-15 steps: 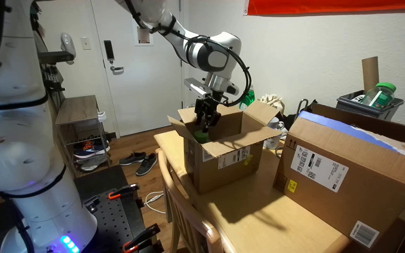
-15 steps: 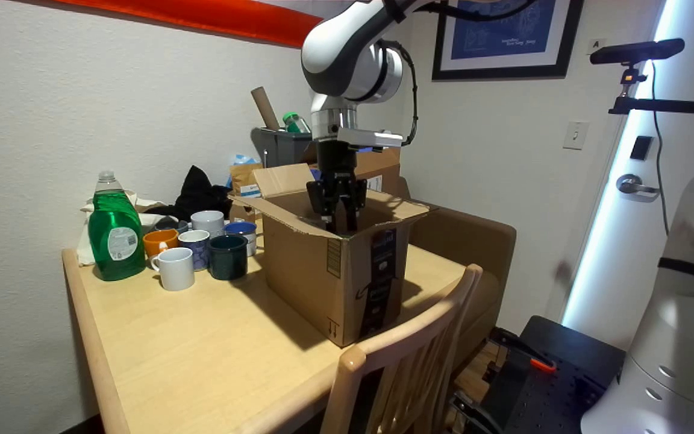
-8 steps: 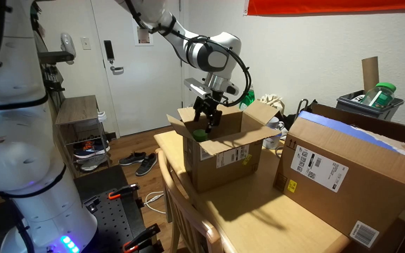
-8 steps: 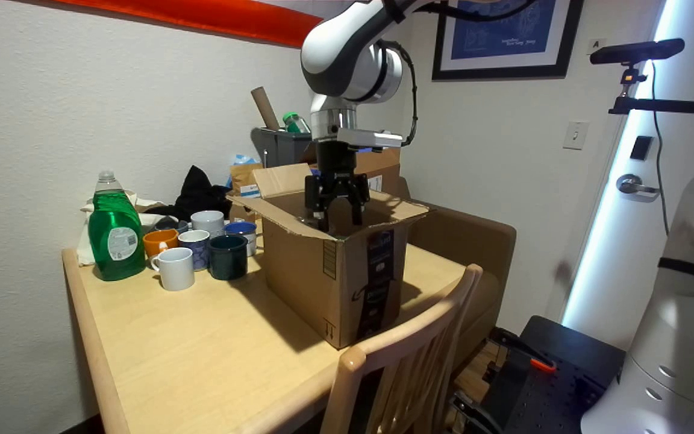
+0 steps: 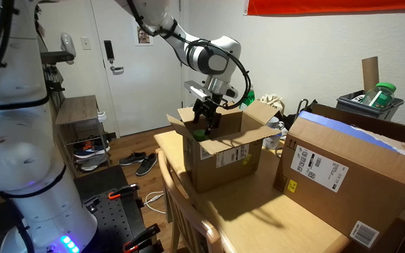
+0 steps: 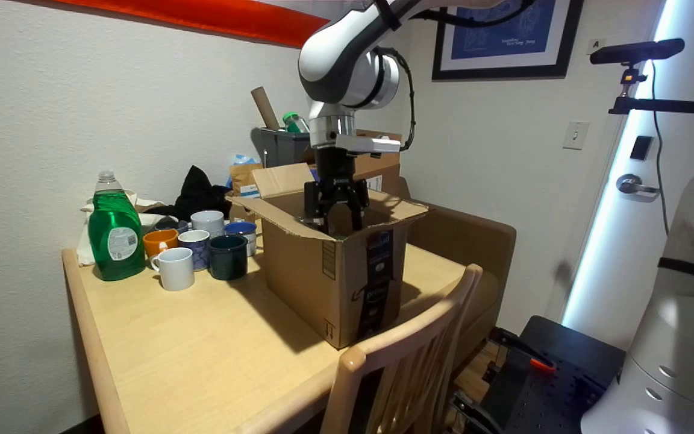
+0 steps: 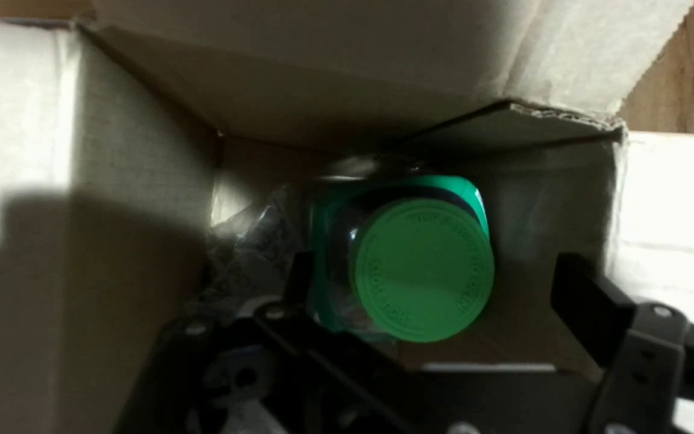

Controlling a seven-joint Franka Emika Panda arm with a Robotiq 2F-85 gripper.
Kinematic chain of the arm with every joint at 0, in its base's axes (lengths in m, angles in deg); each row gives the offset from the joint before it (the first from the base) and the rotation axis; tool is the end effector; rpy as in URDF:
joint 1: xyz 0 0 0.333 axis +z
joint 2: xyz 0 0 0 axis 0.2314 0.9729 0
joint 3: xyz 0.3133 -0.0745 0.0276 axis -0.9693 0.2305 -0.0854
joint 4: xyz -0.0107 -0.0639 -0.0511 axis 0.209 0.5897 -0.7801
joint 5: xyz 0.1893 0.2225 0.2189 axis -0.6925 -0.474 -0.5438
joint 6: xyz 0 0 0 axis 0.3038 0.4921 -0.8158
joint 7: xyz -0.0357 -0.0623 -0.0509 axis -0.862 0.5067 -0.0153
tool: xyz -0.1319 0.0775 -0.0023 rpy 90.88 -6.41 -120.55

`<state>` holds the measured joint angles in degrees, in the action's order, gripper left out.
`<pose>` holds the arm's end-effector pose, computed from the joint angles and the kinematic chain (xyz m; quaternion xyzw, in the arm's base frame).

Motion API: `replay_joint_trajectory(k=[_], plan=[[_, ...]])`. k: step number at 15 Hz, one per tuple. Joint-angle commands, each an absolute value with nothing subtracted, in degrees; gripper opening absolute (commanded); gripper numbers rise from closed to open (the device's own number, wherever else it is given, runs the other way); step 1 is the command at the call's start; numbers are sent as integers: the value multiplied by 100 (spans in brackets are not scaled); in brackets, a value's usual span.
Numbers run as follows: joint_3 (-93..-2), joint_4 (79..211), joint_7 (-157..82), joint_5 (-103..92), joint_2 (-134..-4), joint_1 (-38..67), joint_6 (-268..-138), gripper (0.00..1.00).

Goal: Take the container out of the box

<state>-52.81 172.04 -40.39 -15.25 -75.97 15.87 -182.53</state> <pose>0.5069 0.0463 0.3117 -0.9902 0.0115 0.1301 0.0495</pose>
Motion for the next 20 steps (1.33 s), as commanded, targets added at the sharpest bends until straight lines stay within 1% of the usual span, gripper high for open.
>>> replay_joint_trajectory(k=[1, 9, 20], plan=[[-5345, 16931, -4059, -1526, -7308, 1598, -18147, 100], [-5368, 16746, -4094, -1540, -6857, 1616, -18225, 100], [-5387, 16739, -4123, -1560, -6755, 1602, -18284, 100]])
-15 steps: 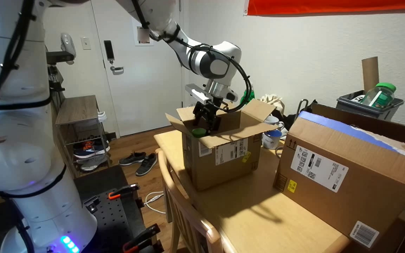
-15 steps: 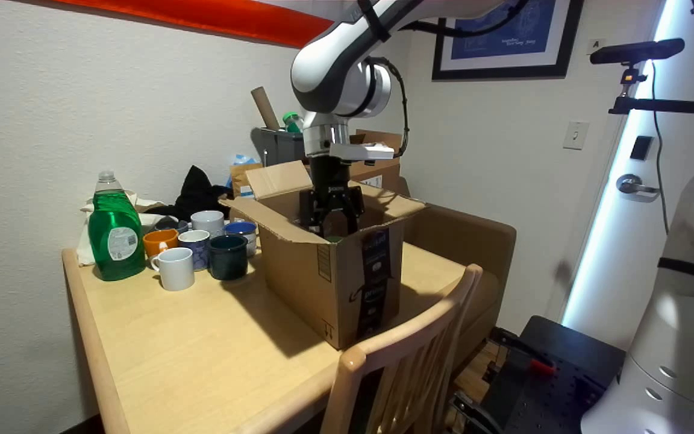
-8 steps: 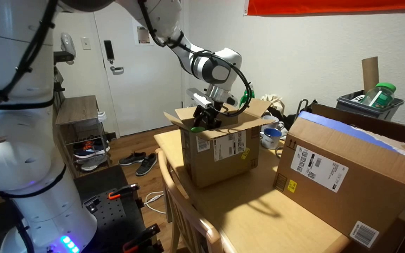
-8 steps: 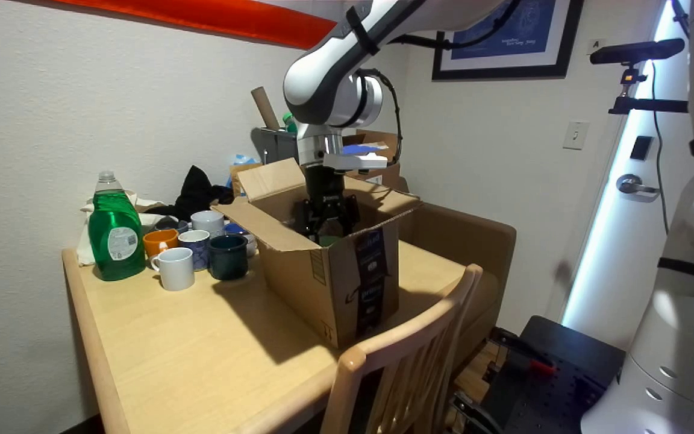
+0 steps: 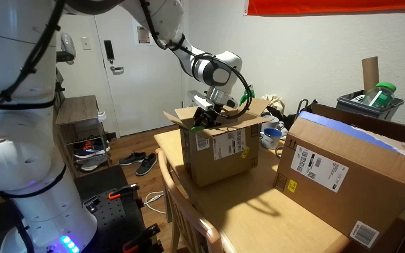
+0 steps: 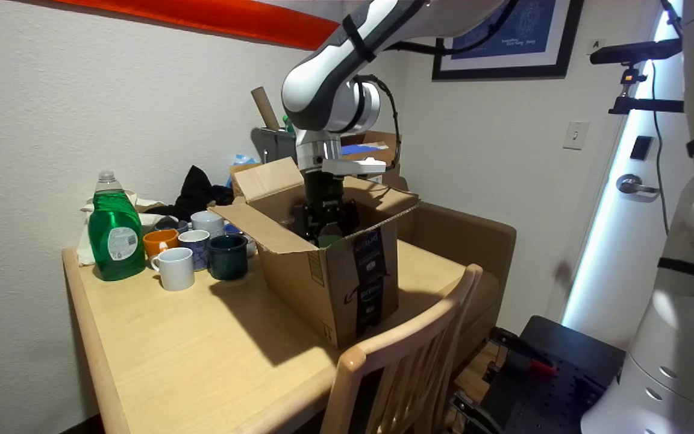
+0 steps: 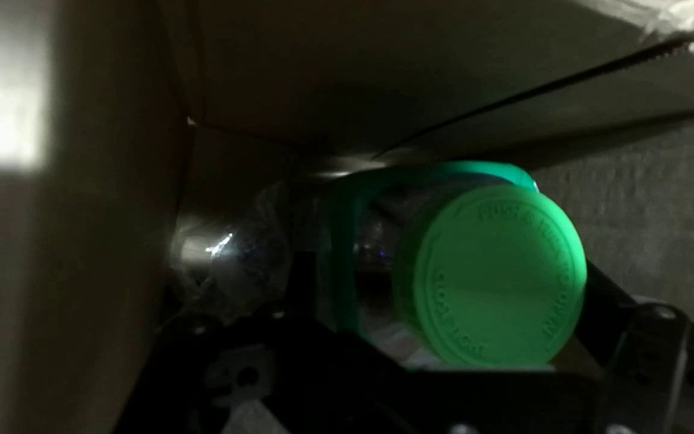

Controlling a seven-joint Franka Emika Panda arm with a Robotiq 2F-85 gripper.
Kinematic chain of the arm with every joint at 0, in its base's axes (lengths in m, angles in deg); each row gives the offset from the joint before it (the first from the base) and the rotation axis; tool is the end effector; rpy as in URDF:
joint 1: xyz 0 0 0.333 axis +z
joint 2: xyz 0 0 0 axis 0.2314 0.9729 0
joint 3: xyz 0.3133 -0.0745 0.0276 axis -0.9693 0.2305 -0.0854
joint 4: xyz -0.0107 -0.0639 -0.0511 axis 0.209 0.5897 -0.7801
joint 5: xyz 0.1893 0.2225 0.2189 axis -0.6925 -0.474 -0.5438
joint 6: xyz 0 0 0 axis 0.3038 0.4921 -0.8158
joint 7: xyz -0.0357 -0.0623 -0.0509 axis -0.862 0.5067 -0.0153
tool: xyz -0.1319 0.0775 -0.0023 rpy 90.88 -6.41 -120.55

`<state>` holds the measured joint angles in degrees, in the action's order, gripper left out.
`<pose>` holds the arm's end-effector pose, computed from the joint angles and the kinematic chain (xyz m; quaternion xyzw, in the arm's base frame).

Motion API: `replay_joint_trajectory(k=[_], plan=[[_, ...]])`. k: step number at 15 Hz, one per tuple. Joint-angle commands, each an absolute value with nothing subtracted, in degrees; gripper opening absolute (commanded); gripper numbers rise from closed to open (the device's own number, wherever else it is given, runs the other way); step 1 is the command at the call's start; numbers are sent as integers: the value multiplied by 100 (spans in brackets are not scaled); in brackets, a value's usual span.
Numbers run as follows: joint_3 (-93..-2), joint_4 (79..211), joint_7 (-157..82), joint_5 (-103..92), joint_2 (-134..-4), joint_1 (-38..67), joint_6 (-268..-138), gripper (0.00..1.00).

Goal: Take the container out of the box

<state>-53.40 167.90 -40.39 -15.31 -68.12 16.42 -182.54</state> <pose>0.5245 0.0580 0.2672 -0.9855 0.0038 0.1626 0.0489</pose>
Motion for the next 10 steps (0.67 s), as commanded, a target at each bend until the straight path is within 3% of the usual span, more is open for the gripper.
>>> replay_joint_trajectory(k=[1, 10], plan=[[-5386, 16748, -4144, -1572, -6752, 1593, -18292, 100], [-5351, 16851, -4301, -1564, -6773, 1488, -18387, 100]])
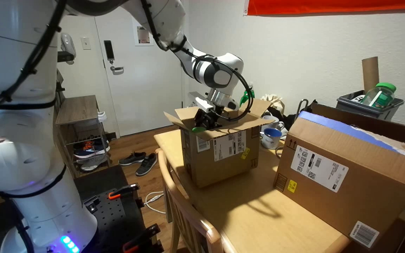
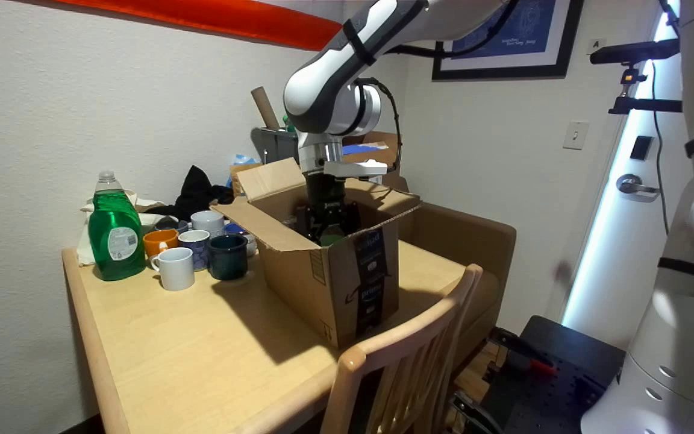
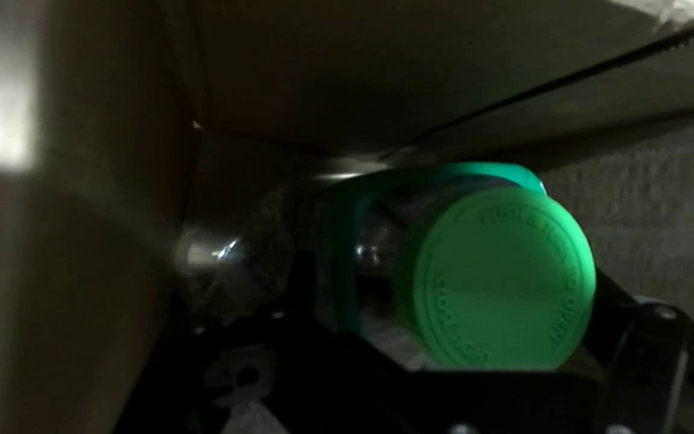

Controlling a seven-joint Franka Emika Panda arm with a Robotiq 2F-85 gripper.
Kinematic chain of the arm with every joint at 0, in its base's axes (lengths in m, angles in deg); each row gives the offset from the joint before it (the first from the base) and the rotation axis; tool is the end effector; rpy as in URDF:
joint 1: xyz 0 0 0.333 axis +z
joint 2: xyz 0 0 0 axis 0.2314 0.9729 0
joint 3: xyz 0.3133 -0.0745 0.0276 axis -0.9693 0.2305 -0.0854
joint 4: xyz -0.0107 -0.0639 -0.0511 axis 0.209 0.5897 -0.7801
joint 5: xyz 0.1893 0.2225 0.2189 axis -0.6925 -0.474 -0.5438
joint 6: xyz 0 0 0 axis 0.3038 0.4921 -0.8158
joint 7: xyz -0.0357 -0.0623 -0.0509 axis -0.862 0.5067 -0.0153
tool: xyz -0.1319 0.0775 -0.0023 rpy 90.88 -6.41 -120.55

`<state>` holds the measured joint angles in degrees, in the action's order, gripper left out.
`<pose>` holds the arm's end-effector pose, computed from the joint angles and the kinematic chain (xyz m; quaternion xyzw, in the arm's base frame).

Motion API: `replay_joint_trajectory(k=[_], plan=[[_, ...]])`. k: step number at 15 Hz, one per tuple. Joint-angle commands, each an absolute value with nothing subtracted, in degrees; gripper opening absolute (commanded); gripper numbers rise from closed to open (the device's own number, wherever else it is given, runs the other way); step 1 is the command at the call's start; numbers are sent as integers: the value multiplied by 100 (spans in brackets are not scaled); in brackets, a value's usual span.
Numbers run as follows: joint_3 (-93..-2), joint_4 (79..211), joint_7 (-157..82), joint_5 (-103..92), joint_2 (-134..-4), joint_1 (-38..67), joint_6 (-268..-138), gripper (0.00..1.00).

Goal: Take the container out of the box

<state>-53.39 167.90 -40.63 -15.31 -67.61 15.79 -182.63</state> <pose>0.5247 0.0521 0.2626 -0.9849 0.0076 0.1658 0.0499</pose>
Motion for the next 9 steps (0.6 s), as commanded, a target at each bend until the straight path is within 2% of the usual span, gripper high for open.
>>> replay_joint_trajectory(k=[1, 9], plan=[[-5349, 16864, -4349, -1565, -6781, 1469, -18395, 100], [-5297, 16931, -4826, -1586, -6822, 1237, -18435, 100]])
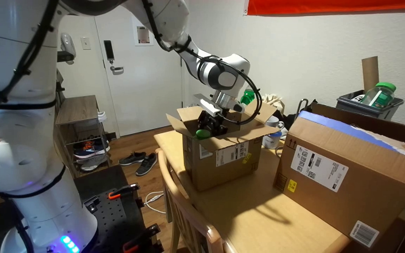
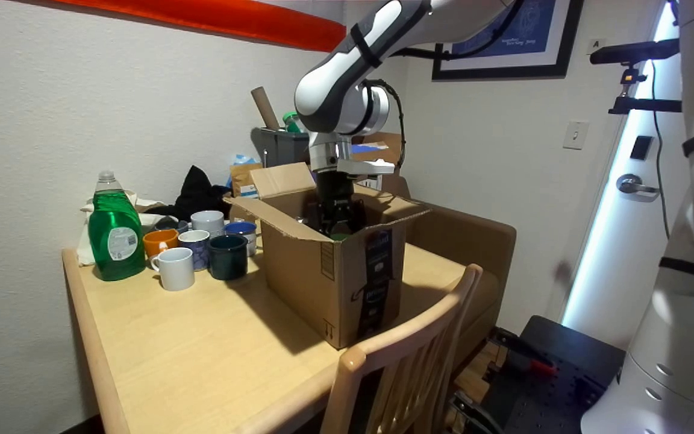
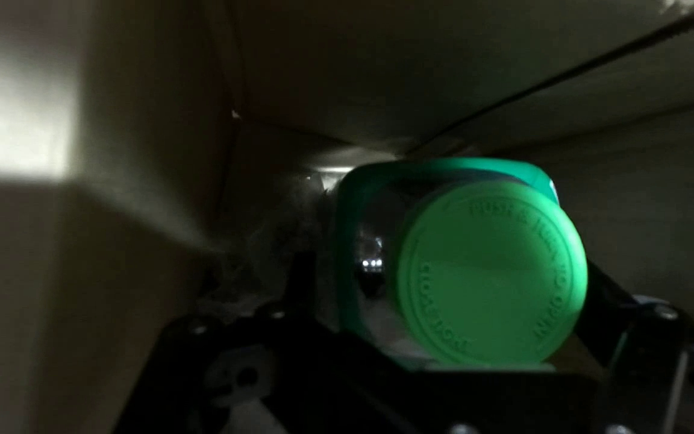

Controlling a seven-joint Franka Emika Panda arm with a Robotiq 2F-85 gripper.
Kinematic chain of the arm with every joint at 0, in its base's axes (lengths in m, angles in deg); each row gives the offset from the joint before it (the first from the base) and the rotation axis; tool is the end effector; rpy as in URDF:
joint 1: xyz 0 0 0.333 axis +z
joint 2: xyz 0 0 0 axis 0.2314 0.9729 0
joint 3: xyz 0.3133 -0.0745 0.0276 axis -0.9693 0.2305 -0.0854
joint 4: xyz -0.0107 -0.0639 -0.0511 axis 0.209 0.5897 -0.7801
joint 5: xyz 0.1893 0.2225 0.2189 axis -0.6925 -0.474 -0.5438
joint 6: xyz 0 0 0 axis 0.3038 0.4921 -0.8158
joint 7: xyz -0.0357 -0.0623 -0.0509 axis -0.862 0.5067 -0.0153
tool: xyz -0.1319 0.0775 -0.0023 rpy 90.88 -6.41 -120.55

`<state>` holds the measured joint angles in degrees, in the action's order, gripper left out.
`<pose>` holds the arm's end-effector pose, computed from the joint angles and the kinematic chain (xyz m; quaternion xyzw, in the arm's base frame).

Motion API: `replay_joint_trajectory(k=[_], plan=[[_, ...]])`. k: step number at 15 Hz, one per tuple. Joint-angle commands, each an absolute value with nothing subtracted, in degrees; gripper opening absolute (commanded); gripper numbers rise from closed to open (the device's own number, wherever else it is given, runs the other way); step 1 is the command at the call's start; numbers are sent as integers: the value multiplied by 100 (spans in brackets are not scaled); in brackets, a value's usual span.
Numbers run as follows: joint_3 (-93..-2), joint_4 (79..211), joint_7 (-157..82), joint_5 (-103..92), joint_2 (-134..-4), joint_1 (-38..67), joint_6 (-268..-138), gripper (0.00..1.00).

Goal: Take the container out of the box

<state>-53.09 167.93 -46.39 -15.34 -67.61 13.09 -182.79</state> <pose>0.5270 0.0246 0.2625 -0.9850 -0.0159 0.1604 0.0617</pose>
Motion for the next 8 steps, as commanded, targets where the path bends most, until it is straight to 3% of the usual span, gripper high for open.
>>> replay_joint_trajectory(k=[1, 2, 4, 6, 8], plan=[[-5295, 16932, -4866, -1575, -6825, 1224, -18437, 100], [-5296, 16929, -4869, -1569, -6830, 1218, -18429, 100], [-5302, 16926, -4868, -1573, -6841, 1215, -18425, 74], [-5305, 16914, -4869, -1602, -6860, 1215, -18428, 60], [-5303, 16905, -4853, -1588, -6878, 1221, -18429, 54]])
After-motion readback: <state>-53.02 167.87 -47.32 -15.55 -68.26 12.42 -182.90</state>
